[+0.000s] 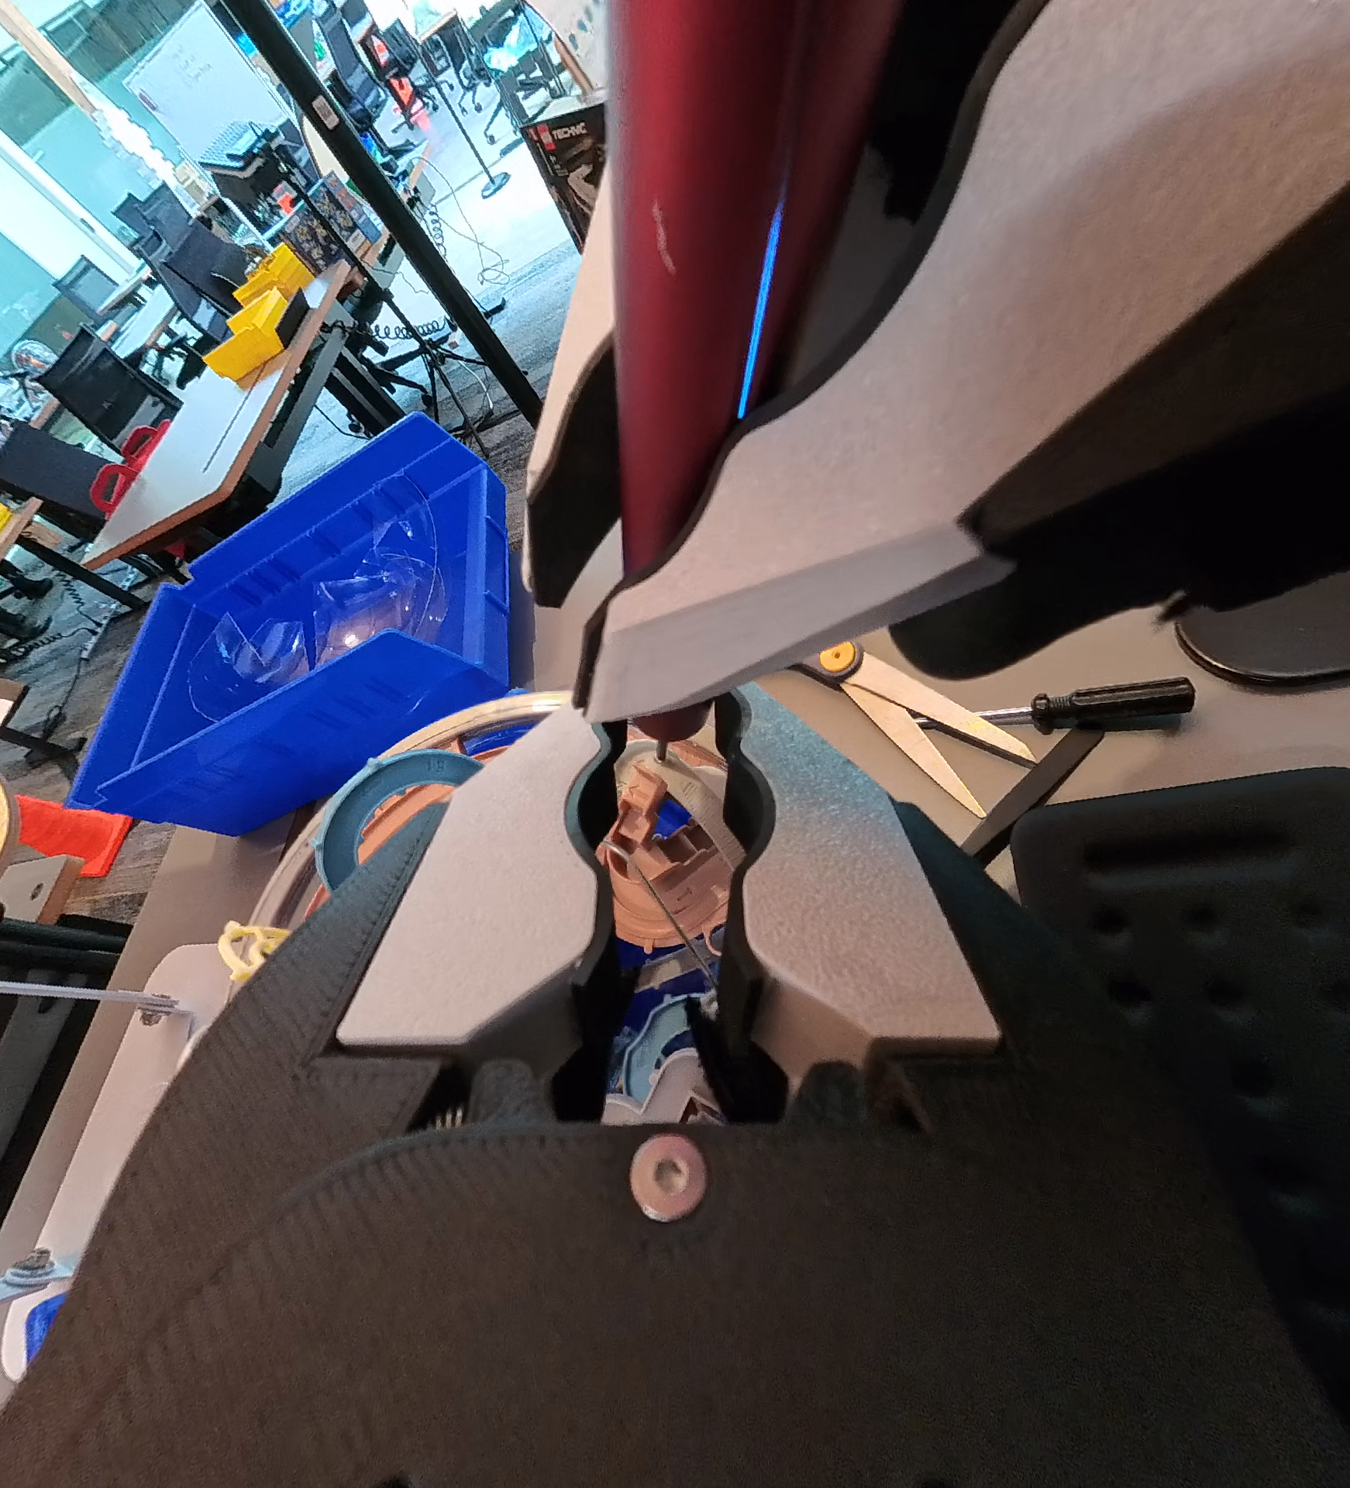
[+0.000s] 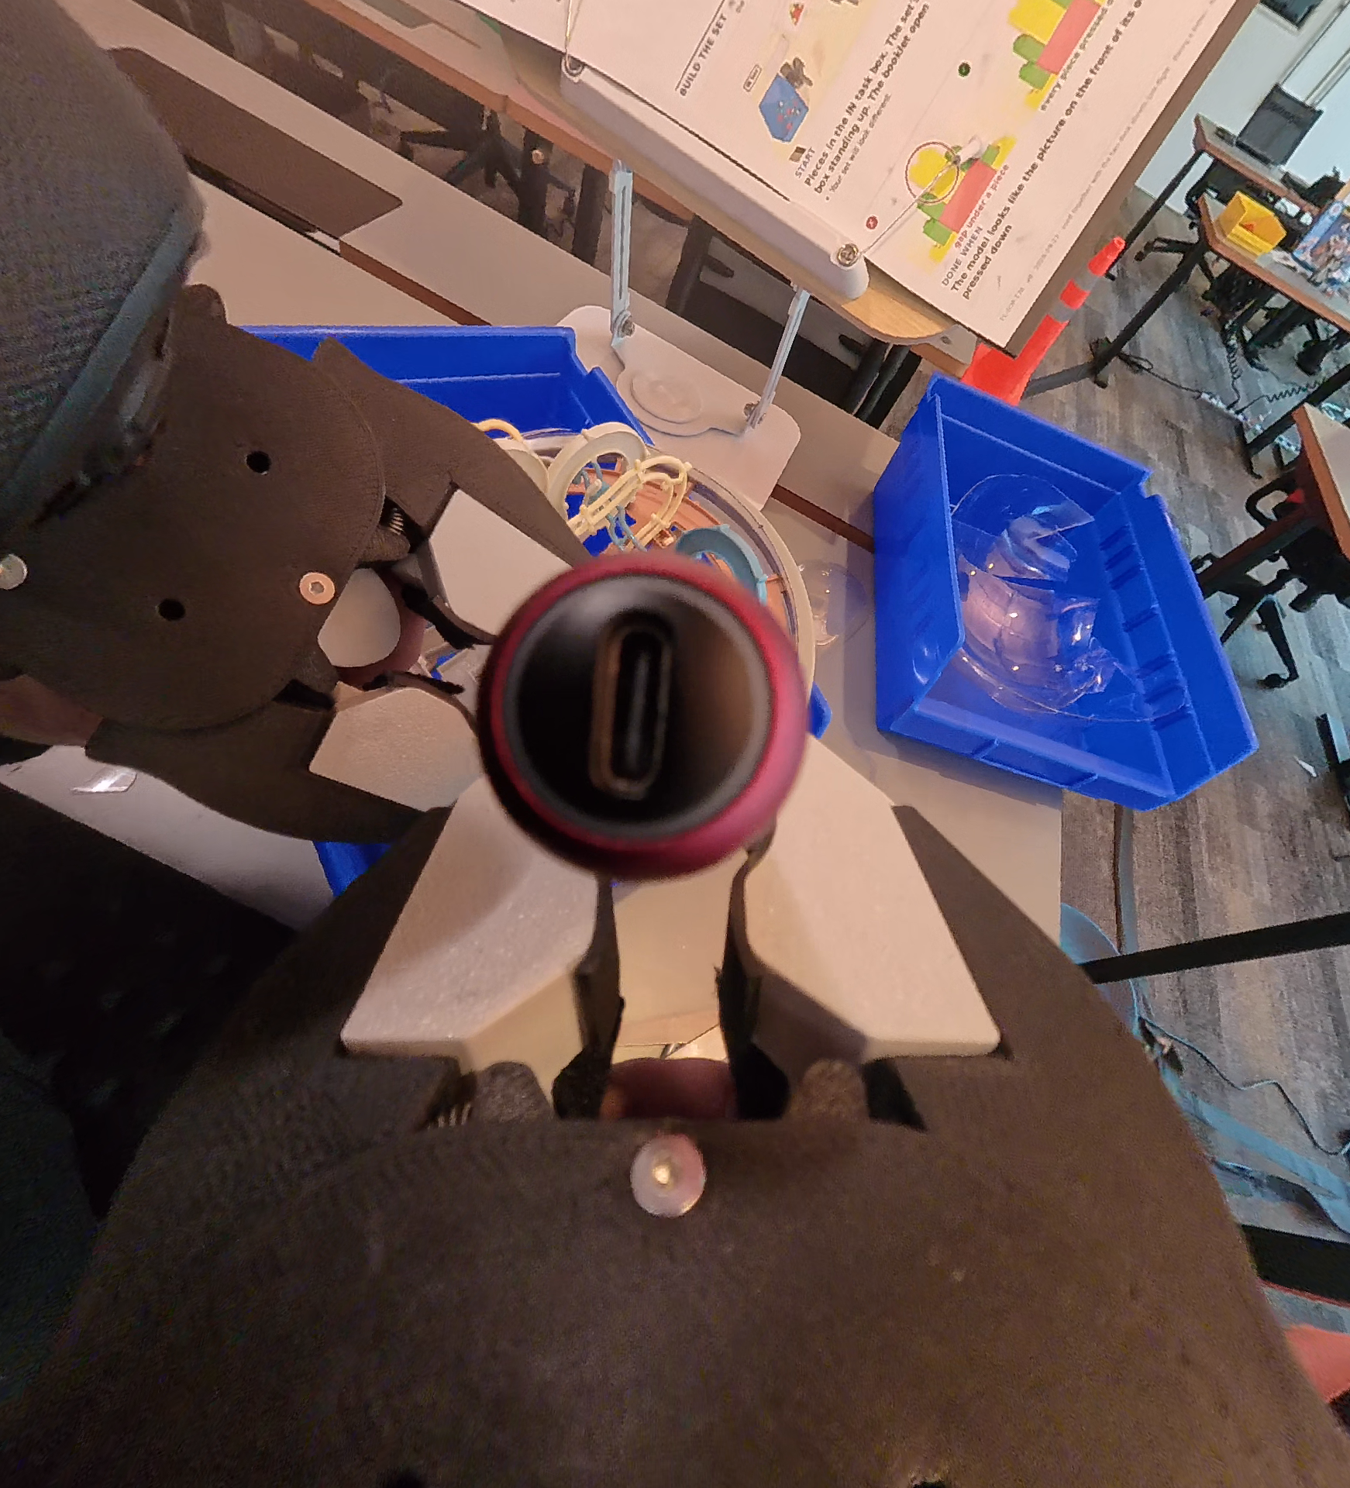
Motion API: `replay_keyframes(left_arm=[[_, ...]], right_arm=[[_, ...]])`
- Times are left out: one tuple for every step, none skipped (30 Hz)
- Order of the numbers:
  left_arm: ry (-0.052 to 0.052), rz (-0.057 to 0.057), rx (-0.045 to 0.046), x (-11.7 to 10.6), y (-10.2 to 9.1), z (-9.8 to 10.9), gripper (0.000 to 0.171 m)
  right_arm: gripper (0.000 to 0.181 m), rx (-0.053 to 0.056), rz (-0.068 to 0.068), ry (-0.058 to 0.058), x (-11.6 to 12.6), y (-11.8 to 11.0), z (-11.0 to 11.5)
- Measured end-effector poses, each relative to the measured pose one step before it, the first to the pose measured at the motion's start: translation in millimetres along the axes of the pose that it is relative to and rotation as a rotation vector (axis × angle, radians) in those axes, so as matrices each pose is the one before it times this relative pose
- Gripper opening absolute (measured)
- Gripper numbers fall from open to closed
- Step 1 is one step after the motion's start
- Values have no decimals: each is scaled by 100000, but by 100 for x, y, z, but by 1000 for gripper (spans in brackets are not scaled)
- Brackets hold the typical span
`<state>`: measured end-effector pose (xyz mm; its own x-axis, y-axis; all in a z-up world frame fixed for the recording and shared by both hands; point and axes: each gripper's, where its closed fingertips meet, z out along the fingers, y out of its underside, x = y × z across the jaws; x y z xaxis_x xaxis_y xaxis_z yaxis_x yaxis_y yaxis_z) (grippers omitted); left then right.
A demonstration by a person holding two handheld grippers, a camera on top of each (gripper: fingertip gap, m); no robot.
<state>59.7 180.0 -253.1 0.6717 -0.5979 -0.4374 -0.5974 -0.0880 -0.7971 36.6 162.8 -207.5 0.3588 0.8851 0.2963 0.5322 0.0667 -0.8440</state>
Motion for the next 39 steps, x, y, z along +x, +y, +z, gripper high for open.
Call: replay_keyframes(left_arm=[[-69,-60,-248,3,44,28,19],[-121,123,-11,-25,-5,12,19],[190,-97,-95,-2,8,17,19],[142,51,-86,5,3,22,19],[53,-100,161,-32,-16,-23,19],[217,-646,38,-28,20,-10,19],[173,-523,64,-54,14,-17,18],[219,-189,24,-10,1,-1,18],[118,15,-127,5,2,32,18],[69,-195,-183,-9,28,39,18],[220,-404,-125,3,22,38,18],[27,236,-242,14,3,37,18],[-184,341,-126,-5,-10,22,18],[291,-191,-79,17,12,29,18],[135,86,-82,4,-12,22,18],[55,181,-101,13,3,18,19],[317,-221,-83,30,35,25,19],[456,-342,-12,24,-3,0,20],[253,-345,43,-23,-29,-14,19],[329,-781,-96,-66,24,-9,18],[582,-823,65,-54,10,8,18],[282,-68,-40,-39,10,-5,19],[140,313,-188,29,11,9,19],[-38,54,-70,9,-1,21,19],[-31,43,-5,-7,1,0,19],[177,-200,-11,-10,6,12,19],[207,-397,-26,-6,20,2,19],[18,-81,87,-12,5,-8,19],[58,-54,-17,1,0,-10,19],[58,5,-94,10,21,22,19],[-197,208,-20,-4,11,18,18],[-69,154,-44,6,-10,3,18],[189,-66,-7,38,-5,4,19],[108,7,132,27,-16,-6,19],[-186,304,94,12,-8,-9,18],[-18,39,104,21,-24,1,19],[68,-211,46,-2,3,9,19],[-50,100,-60,-20,0,16,19],[37,21,-28,18,14,11,19]], right_arm=[[18,194,1248,-263,-54,16,89],[19,398,882,51,-41,-22,84],[18,-212,-181,528,0,43,108],[18,-253,-506,739,43,61,97],[20,554,-262,294,27,-10,69],[21,864,264,-15,33,-17,53],[23,529,602,-378,40,36,47],[21,697,334,-859,-46,6,22],[20,736,-202,-538,-45,-20,10],[19,669,92,-81,22,26,40],[19,597,632,-489,25,53,39],[19,642,445,-862,27,27,-16],[19,587,-245,-497,57,20,-36],[19,440,-244,-740,6,30,-36],[19,773,-3,-738,-5,-7,-30],[20,1115,316,-1315,-100,-19,-10],[20,1131,1041,-1409,-56,20,8],[21,926,1071,-1696,-45,58,-9],[24,343,410,-1988,-124,117,-4],[27,311,-193,-1736,-103,128,-2],[25,266,128,-531,88,149,-19],[22,372,40,-266,123,101,-43],[21,360,-225,-724,25,42,-34],[21,133,-224,-527,7,-12,-25],[21,-37,-156,-402,-4,-10,3],[21,411,-100,-424,-37,-81,-12],[21,824,14,-433,-32,-152,-54],[21,626,54,-516,-31,-141,-48],[21,-52,-514,-231,-2,-12,-14],[21,-261,-549,-175,5,34,12],[21,-172,-172,-184,7,4,-5],[20,-105,-293,-120,8,10,-20],[20,-150,-862,244,29,27,-37],[20,15,-490,307,28,4,-44],[20,287,741,85,26,-2,-35],[20,393,690,323,40,-14,-21],[19,345,-152,852,65,-15,-14],[19,135,-101,611,15,-6,15],[20,-51,-191,285,-39,11,16]])
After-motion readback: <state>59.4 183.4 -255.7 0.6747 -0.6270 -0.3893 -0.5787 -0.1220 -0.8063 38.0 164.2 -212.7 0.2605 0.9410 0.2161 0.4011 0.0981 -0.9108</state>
